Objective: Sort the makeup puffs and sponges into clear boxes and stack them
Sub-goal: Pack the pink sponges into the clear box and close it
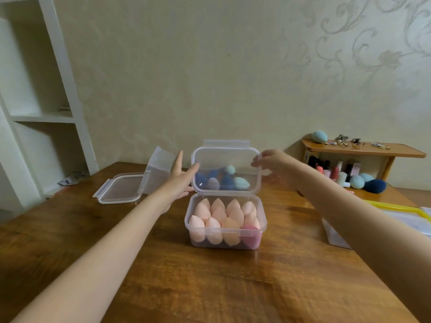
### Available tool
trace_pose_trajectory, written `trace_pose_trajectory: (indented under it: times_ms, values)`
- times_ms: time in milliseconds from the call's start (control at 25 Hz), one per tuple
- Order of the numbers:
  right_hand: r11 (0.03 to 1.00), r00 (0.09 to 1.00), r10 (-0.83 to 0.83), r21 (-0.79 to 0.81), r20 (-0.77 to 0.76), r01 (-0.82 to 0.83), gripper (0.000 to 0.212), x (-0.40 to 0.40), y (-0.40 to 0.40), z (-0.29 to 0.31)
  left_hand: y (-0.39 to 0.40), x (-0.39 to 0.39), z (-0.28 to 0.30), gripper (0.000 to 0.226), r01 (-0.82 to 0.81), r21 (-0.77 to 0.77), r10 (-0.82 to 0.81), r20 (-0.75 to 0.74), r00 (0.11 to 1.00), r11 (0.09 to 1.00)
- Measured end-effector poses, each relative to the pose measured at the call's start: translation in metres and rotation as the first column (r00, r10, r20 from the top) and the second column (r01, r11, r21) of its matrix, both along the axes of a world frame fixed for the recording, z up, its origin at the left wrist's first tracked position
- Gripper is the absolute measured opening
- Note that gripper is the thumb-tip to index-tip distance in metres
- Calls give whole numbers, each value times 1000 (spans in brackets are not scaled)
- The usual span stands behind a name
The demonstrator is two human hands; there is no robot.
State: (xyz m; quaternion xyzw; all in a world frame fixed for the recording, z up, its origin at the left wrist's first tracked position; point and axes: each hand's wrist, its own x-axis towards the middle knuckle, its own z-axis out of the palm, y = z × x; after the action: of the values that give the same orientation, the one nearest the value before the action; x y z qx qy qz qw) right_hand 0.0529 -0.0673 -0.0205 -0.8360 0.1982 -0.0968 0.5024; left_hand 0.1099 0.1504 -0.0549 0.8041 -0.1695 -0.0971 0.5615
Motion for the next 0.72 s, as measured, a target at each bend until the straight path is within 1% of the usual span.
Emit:
trace_pose_trajectory:
  times_ms: [40,80,120,160,200,240,280,320,360,400,440,480,520,560,640,720]
  values:
    - [999,998,-22,-44,63,25,38,-8,-1,5,-5,-3,-1,66,27,2,-27,8,1000,1000]
    - [993,992,-6,-117,124,21,40,-17,0,10,-8,-5,-1,63,37,-5,-37,26,999,999]
    - [971,987,44,-241,154,-5,42,-26,5,13,-9,-7,1,59,21,-10,-20,68,997,1000]
    - [924,983,103,-381,152,-37,43,-36,11,14,-9,-10,3,55,-15,-4,16,137,990,1000]
    - [852,978,163,-517,128,-75,42,-47,19,14,-8,-14,6,51,-61,4,58,234,971,998]
    - [772,971,223,-623,82,-125,40,-59,27,11,-5,-21,8,47,-93,-3,89,332,939,996]
    - [703,961,275,-684,6,-197,39,-72,34,9,-1,-30,8,43,-93,-27,96,402,911,995]
    - [649,944,315,-705,-96,-288,41,-81,41,6,4,-35,7,37,-52,-44,66,438,897,998]
    - [618,918,340,-687,-204,-382,43,-90,48,3,11,-40,6,29,19,-9,-13,440,898,1000]
    - [606,892,348,-657,-288,-449,43,-97,55,-2,17,-45,3,22,96,109,-133,409,903,989]
    - [594,882,344,-653,-321,-470,43,-102,60,-10,23,-50,-3,18,150,275,-246,362,899,950]
    - [585,893,332,-676,-304,-448,41,-106,64,-19,29,-55,-11,17,162,425,-315,321,893,891]
    - [584,915,310,-708,-257,-396,41,-108,68,-29,34,-59,-17,21,138,529,-343,311,887,837]
    - [597,938,279,-727,-207,-338,42,-108,71,-39,37,-63,-21,28,100,597,-354,325,877,796]
    - [636,961,220,-722,-169,-273,50,-109,72,-54,37,-73,-26,45,45,681,-395,369,841,731]
    - [600,965,186,-757,-183,-259,53,-107,69,-62,33,-82,-30,52,-31,707,-413,447,793,707]
